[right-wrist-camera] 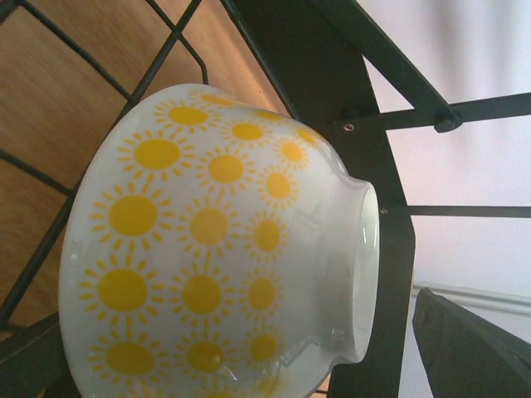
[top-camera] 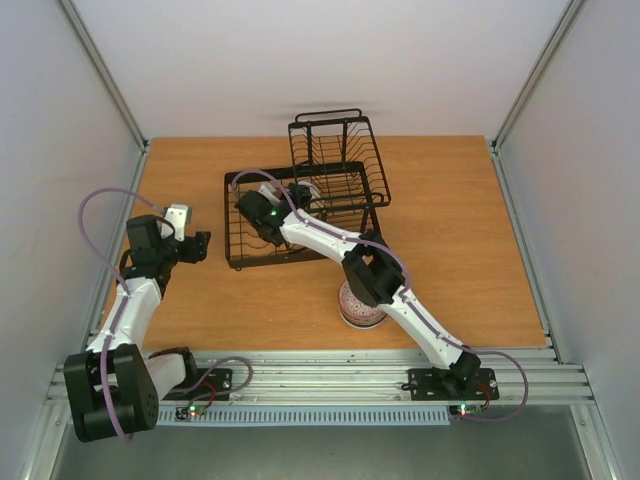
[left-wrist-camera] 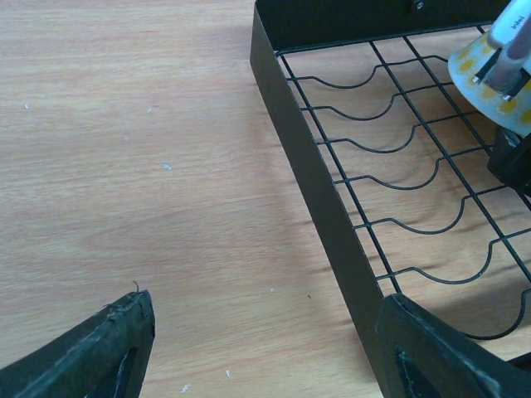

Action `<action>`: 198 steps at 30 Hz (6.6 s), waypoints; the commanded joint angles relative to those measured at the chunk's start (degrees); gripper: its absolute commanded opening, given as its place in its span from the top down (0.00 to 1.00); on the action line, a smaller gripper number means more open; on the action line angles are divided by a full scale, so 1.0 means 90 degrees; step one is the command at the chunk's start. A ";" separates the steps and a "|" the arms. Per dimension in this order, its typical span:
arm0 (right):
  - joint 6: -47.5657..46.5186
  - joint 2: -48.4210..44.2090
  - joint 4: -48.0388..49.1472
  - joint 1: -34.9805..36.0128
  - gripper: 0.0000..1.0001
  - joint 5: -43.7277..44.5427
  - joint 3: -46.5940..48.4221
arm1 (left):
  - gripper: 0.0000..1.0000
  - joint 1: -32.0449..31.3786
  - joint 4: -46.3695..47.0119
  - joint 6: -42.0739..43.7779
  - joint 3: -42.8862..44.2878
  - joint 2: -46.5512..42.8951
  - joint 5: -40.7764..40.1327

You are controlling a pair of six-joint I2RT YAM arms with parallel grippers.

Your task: Load the bowls into the dish rack

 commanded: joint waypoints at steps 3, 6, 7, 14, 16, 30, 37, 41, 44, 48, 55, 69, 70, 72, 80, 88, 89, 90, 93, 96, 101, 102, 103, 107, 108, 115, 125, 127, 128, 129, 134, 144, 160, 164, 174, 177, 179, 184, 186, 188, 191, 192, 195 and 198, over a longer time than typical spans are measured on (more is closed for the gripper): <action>-0.0479 -0.0667 0.0856 0.0385 0.01 -0.0234 -0.0481 | 0.25 0.0046 0.0184 -0.0005 0.0043 0.0021 0.0104; -0.0640 -0.0698 0.0961 0.0528 0.01 -0.0337 -0.0448 | 0.26 0.0046 0.0178 0.0005 0.0034 0.0014 0.0114; -0.0663 -0.0706 0.0965 0.0558 0.01 -0.0386 -0.0428 | 0.25 0.0050 0.0180 0.0005 0.0031 0.0006 0.0121; -0.0496 -0.0825 0.0798 0.0634 0.01 -0.0668 -0.0446 | 0.26 0.0046 0.0167 0.0024 0.0024 -0.0003 0.0148; -0.0532 -0.0937 0.0930 0.0658 0.01 -0.0679 -0.0590 | 0.25 0.0050 0.0169 0.0025 0.0030 -0.0006 0.0153; -0.0290 -0.2412 0.0987 0.1767 0.03 -0.0956 -0.1474 | 0.26 0.0047 0.0165 0.0020 0.0019 -0.0023 0.0162; 0.1444 -0.4251 0.0529 0.2387 0.14 -0.1419 -0.3338 | 0.25 0.0045 0.0168 -0.0004 -0.0002 0.0002 0.0299; 0.2547 -0.5845 0.0621 0.3007 0.25 -0.0890 -0.4864 | 0.25 0.0046 0.0193 -0.0025 -0.0002 0.0041 0.0374; 0.3738 -0.6873 -0.0158 0.3304 0.36 -0.0483 -0.5514 | 0.25 0.0045 0.0212 -0.0025 -0.0023 0.0033 0.0418; 0.5934 -0.7925 -0.1765 0.3312 0.47 -0.0464 -0.6024 | 0.25 0.0045 0.0195 -0.0007 -0.0037 -0.0003 0.0488; 0.9496 -0.9057 -0.5183 0.3312 0.59 -0.0274 -0.6782 | 0.25 0.0051 0.0170 0.0060 -0.0113 -0.0119 0.0934; 0.6939 -0.9976 -0.2711 0.1451 0.65 -0.2349 -0.8423 | 0.25 0.0045 0.0138 0.0162 -0.0146 -0.0143 0.1107; 0.6820 -0.9792 -0.2634 0.1363 0.65 -0.2355 -0.8406 | 0.25 0.0047 0.0128 0.0161 -0.0151 -0.0150 0.1089; 0.6573 -0.9641 -0.2426 0.1242 0.65 -0.2380 -0.8383 | 0.25 0.0046 0.0121 0.0180 -0.0156 -0.0176 0.1076; 0.5939 -0.9882 -0.1528 0.0629 0.67 -0.3278 -0.8762 | 0.25 0.0045 0.0167 0.0205 -0.0166 -0.0091 0.1145; 0.5767 -0.9568 -0.0797 0.0470 0.69 -0.3830 -0.9103 | 0.25 0.0047 0.0144 0.0225 -0.0158 -0.0082 0.1217; 0.5757 -0.9508 -0.0768 0.0462 0.69 -0.3819 -0.9107 | 0.25 0.0046 0.0139 0.0229 -0.0156 -0.0084 0.1217; 0.5755 -0.9459 -0.0750 0.0456 0.69 -0.3816 -0.9105 | 0.25 0.0045 0.0134 0.0229 -0.0158 -0.0084 0.1217; 0.5769 -0.9390 -0.0743 0.0446 0.74 -0.3811 -0.9119 | 0.25 0.0045 0.0126 0.0230 -0.0156 -0.0087 0.1235; 0.5792 -0.9443 -0.0765 0.0424 0.86 -0.3843 -0.9139 | 0.25 0.0046 0.0124 0.0231 -0.0155 -0.0084 0.1263; 0.5859 -0.9587 -0.0942 0.0423 0.99 -0.3753 -0.9125 | 0.25 0.0048 0.0107 0.0239 -0.0156 -0.0094 0.1288; 0.5871 -0.9620 -0.0985 0.0430 0.99 -0.3729 -0.9120 | 0.25 0.0049 0.0109 0.0239 -0.0162 -0.0094 0.1293; 0.5866 -0.9657 -0.1051 0.0430 0.99 -0.3706 -0.9110 | 0.25 0.0045 0.0103 0.0239 -0.0153 -0.0099 0.1300; 0.5814 -0.9937 -0.1280 0.0433 0.99 -0.3557 -0.8959 | 0.25 0.0045 0.0090 0.0247 -0.0149 -0.0121 0.1335; 0.5779 -1.0037 -0.1333 0.0432 0.99 -0.3518 -0.8890 | 0.25 0.0046 0.0077 0.0252 -0.0147 -0.0134 0.1364; 0.5259 -1.0393 -0.1374 0.0432 0.99 -0.3570 -0.8330 | 0.24 0.0047 -0.0081 0.0283 -0.0083 -0.0114 0.1619; 0.4388 -0.9327 -0.0479 0.0603 0.99 -0.4128 -0.7357 | 0.24 0.0045 -0.0759 0.0488 0.0224 0.0074 0.2808; 0.4189 -0.8856 -0.0288 0.0716 0.99 -0.4205 -0.7056 | 0.24 0.0044 -0.0957 0.0550 0.0320 0.0180 0.3069; 0.4107 -0.8585 -0.0236 0.0774 0.99 -0.4204 -0.6891 | 0.24 0.0045 -0.1066 0.0600 0.0378 0.0233 0.3203; 0.4041 -0.8342 -0.0181 0.0825 0.98 -0.4212 -0.6727 | 0.24 0.0045 -0.1180 0.0635 0.0418 0.0291 0.3354; 0.3835 -0.7413 0.0148 0.0928 0.99 -0.4402 -0.6140 | 0.28 0.0037 -0.2280 0.1149 0.0811 0.0561 0.4397; 0.3597 -0.6367 0.0262 0.0946 0.99 -0.4594 -0.5276 | 0.29 -0.0397 -0.3938 0.2422 0.1319 0.0869 0.4784; 0.3201 -0.5226 0.0266 0.1020 0.99 -0.4919 -0.3724 | 0.29 -0.0837 -0.3667 0.2323 0.1142 0.0647 0.4286; 0.3130 -0.5076 0.0253 0.1093 0.99 -0.4978 -0.3475 | 0.30 -0.0893 -0.3641 0.2343 0.1125 0.0669 0.4241; 0.3106 -0.4839 0.0263 0.1144 0.99 -0.5074 -0.3263 | 0.88 -0.0952 -0.3573 0.2312 0.1098 0.0644 0.4078; 0.3140 -0.4917 0.0319 0.1144 0.99 -0.5007 -0.3404 | 1.00 -0.0951 -0.3458 0.2230 0.1060 0.0616 0.3971; 0.3209 -0.5025 0.0369 0.1144 0.94 -0.4929 -0.3547 | 1.00 -0.0958 -0.3406 0.2244 0.1028 0.0575 0.3880; 0.3494 -0.5828 0.0909 0.1144 0.56 -0.5136 -0.4608 | 1.00 -0.0961 -0.3331 0.2320 0.0936 0.0403 0.3887; 0.3643 -0.6291 0.1353 0.1144 0.47 -0.5359 -0.5209 | 0.99 -0.0954 -0.3451 0.2435 0.0936 0.0405 0.4062; 0.3827 -0.6744 0.1781 0.1144 0.42 -0.5647 -0.5802 | 1.00 -0.0955 -0.3630 0.2634 0.0986 0.0463 0.4252; 0.4196 -0.7338 0.2373 0.1144 0.38 -0.6141 -0.6615 | 1.00 -0.0953 -0.3731 0.2832 0.1025 0.0572 0.4411; 0.4305 -0.7516 0.2596 0.1144 0.37 -0.6319 -0.6857 | 1.00 -0.0948 -0.3738 0.2852 0.1033 0.0592 0.4450; 0.4643 -0.7956 0.3255 0.1144 0.34 -0.6899 -0.7588 | 0.99 -0.0932 -0.3768 0.2909 0.1017 0.0616 0.4609; 0.5078 -0.8215 0.4112 0.1144 0.30 -0.7443 -0.8253 | 0.99 -0.0922 -0.3977 0.3091 0.1045 0.0650 0.4806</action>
